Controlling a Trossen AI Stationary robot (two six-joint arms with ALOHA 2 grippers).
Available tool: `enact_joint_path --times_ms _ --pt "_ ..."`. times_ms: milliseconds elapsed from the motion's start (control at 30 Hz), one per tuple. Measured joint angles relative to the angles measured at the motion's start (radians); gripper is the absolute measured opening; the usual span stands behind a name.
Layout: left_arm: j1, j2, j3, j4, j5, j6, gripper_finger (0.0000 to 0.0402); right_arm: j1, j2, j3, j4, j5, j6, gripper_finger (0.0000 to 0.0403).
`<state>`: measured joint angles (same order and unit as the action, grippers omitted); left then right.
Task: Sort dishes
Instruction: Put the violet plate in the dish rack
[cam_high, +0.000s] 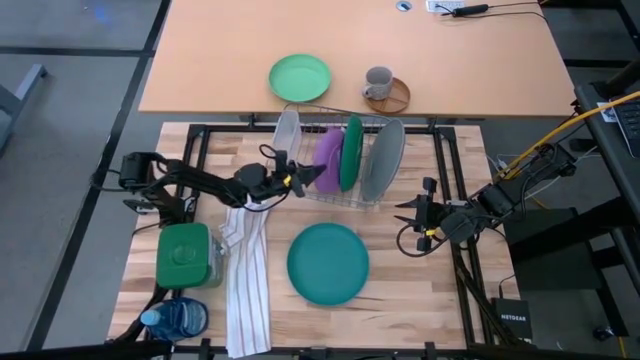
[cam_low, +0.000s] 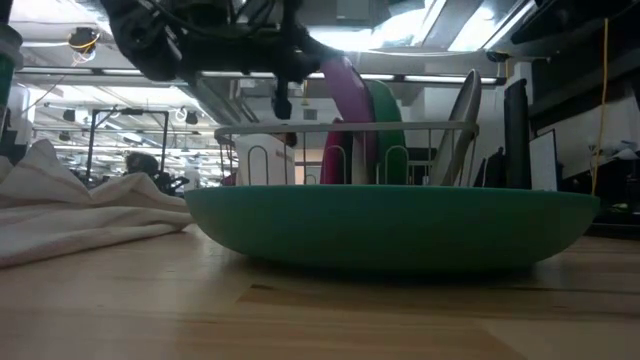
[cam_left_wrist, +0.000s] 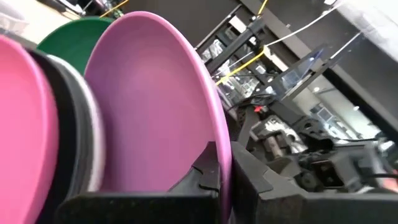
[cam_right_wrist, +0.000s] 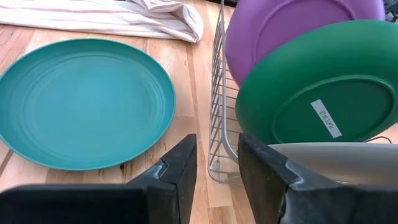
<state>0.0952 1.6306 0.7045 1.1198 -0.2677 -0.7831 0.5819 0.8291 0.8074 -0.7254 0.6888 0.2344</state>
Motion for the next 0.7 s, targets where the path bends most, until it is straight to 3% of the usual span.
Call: enact_joint_path --times_ms 700 --pt "0.029 0.121 0.028 -0.014 0.002 -0.025 0.0003 0.000 0.000 0.000 0.021 0.000 0.007 0.0121"
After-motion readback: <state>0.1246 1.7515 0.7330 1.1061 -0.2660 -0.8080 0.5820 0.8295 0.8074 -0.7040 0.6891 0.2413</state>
